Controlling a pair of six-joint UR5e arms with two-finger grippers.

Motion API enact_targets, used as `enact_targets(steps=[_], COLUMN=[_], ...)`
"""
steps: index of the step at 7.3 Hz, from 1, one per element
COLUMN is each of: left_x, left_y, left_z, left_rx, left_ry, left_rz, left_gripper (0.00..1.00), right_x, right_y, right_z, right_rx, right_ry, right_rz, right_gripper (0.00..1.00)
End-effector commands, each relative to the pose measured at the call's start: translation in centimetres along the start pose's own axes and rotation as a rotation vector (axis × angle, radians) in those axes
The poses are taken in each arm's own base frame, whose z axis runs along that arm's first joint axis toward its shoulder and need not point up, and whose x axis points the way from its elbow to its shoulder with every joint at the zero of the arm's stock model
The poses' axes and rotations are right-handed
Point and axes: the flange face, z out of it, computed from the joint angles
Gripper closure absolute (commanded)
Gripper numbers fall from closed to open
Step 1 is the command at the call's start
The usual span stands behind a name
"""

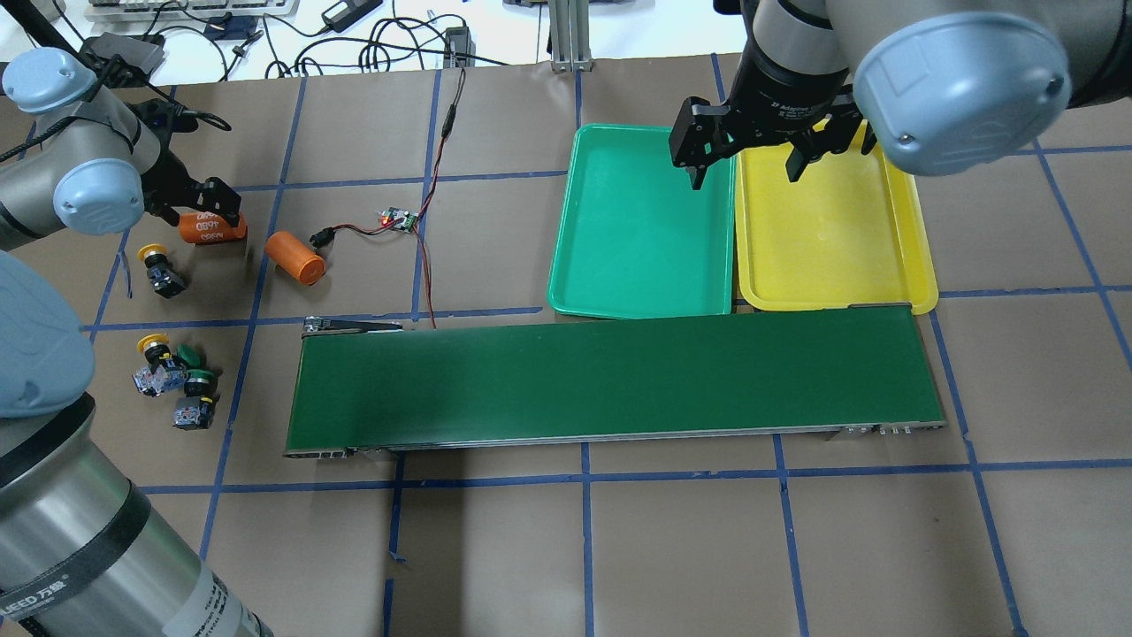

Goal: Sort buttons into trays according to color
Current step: 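Lower the left gripper and close it on the orange cylinder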

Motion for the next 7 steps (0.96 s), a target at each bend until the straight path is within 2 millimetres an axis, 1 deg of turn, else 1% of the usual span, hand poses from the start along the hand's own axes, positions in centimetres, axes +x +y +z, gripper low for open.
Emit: enact_targets(steps=[1, 2, 3, 4, 5, 6, 7], left_x=[0.0, -0.2, -0.4, -0.4, 0.6, 2.3, 4.7], left_y=[0.0, -0.4, -0.7, -0.7, -0.7, -0.1, 1.0], left_z=[0.5, 0.3, -0.1, -0.8, -2.4, -4.7, -8.6], left_rx=[-0.007, 0.001, 0.006, 0.008, 0.003, -0.045, -0.067], left_ry=[0.003, -0.002, -0.008, -0.009, -0.005, 0.021, 0.035], left_rz=[-0.007, -0.005, -0.001, -0.001, 0.011, 0.029, 0.055], left_gripper=[0.00, 0.60, 0.97, 0.99, 0.99, 0.98, 0.98], right_x=[0.1, 0.1, 0.0, 0.1, 0.0, 0.0, 0.0], right_y=[0.1, 0.3, 0.4, 0.3, 0.4, 0.4, 0.4], right_z=[0.4, 0.7, 0.7, 0.7, 0.8, 0.8, 0.8], right_rx=[-0.008, -0.014, -0.014, -0.012, -0.013, -0.013, -0.013], right_ry=[-0.001, 0.000, 0.000, 0.000, 0.000, 0.000, 0.000], right_rz=[0.002, 0.002, 0.000, 0.002, 0.000, 0.000, 0.000], right_gripper=[0.00, 0.00, 0.00, 0.00, 0.00, 0.00, 0.00])
